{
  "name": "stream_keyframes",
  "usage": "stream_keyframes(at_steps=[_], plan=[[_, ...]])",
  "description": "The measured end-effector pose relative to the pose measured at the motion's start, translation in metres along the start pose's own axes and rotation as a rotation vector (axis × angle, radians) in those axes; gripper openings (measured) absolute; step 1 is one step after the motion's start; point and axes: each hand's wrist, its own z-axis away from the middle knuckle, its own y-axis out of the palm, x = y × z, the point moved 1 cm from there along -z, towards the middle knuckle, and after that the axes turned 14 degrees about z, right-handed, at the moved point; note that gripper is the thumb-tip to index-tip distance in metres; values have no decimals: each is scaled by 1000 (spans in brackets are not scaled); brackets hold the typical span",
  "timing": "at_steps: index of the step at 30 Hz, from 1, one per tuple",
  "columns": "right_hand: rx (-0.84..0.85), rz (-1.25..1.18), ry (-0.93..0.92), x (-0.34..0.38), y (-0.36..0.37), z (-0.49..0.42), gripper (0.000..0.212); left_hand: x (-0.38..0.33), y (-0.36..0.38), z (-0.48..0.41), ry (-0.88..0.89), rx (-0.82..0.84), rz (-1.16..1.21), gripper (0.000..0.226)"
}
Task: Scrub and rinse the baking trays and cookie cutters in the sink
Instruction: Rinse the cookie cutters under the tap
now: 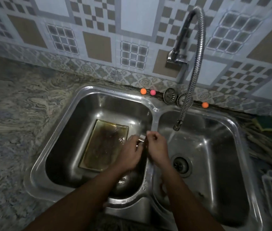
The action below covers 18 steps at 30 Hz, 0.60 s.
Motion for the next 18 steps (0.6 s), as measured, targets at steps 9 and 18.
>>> stream_keyframes(at_steps=[9, 18], plan=[[-206, -390, 39, -14, -77, 10, 9, -78, 65, -25, -313, -100, 756, 26], [-43, -272, -125, -18, -80, 16, 22, -101, 71, -30, -576, -138, 938, 26]])
